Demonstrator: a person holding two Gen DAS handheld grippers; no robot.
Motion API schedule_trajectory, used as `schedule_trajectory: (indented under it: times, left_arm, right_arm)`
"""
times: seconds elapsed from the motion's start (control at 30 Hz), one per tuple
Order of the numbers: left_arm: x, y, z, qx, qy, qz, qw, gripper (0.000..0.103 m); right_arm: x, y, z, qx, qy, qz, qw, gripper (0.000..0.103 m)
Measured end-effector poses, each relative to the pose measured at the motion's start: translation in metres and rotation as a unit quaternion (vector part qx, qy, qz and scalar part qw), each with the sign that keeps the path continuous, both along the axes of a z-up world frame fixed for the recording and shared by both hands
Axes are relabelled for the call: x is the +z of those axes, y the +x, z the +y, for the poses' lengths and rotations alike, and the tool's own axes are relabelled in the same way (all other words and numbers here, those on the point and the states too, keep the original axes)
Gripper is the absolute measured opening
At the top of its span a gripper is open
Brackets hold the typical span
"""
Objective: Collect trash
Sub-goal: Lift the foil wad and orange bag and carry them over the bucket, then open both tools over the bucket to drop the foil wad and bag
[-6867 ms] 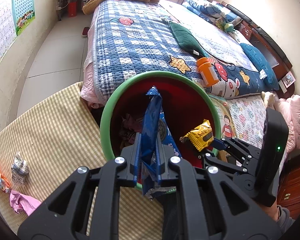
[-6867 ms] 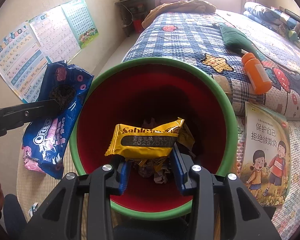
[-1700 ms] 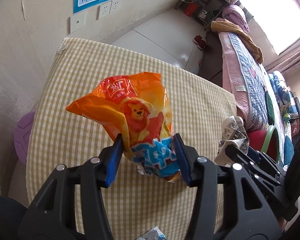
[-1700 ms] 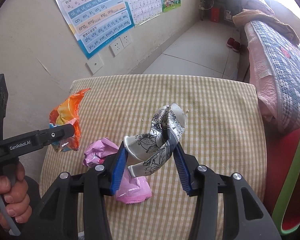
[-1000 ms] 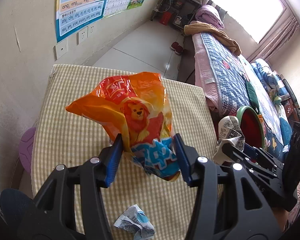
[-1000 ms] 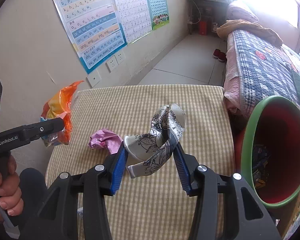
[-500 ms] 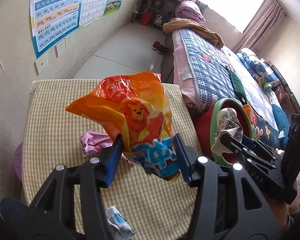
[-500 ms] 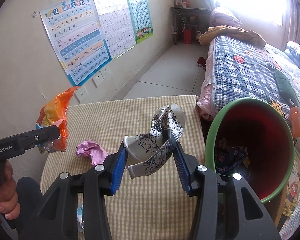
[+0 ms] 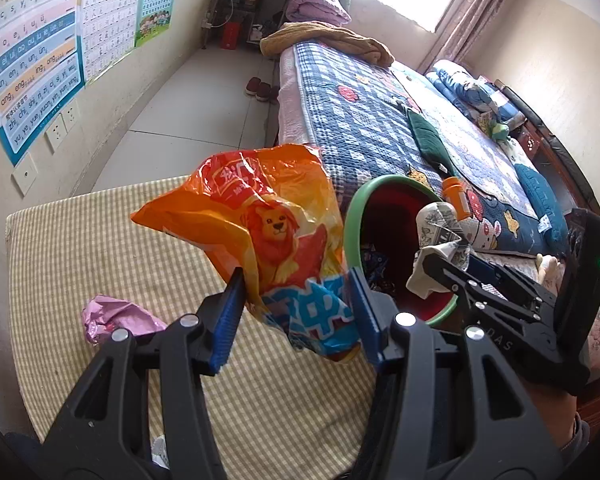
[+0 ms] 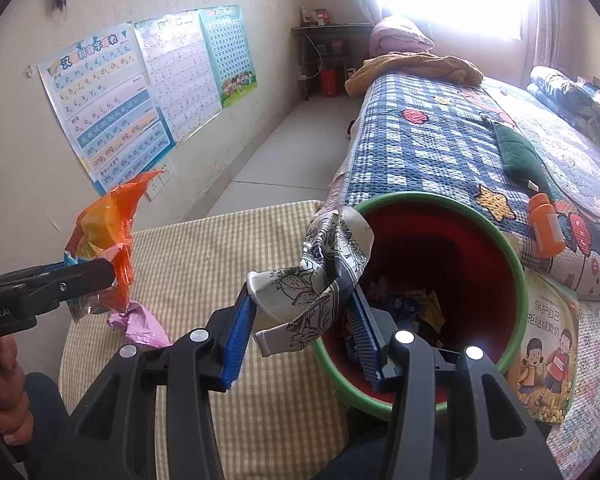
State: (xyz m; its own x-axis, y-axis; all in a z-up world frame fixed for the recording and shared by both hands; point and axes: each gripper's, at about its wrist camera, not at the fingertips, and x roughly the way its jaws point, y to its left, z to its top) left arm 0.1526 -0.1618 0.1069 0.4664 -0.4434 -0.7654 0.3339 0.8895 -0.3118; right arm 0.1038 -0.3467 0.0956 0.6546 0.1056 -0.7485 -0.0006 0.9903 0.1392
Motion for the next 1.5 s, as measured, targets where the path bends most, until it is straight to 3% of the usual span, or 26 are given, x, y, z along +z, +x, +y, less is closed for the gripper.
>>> schedule_trajectory:
  times: [0.47,1.23,1.43,1.5]
  left_arm:
    - [-0.007,0.009,-0.085,-0.071,0.001,0.007,0.9974,0.049]
    - [-0.038,0.044,-0.164,-0.124,0.015,0.049,0.9909,0.051]
    - [-0.042,0.043,-0.168,-0.128,0.006,0.055,0.9902,0.062]
    - [-0.042,0.042,-0.166,-0.125,0.004,0.053,0.9907,0.073]
  right_arm:
    - [-0.005,-0.010,-0.083,-0.065,0.002,0.001,0.998,0.045]
    - [-0.044,0.005,-0.129,-0.085,0.017,0.030,0.996,0.040]
    - [-0.048,0.004,-0.137,-0.096,0.014,0.036,0.995,0.042]
    - [-0.050,0.002,-0.139,-0.101,0.014,0.038,0.994,0.050]
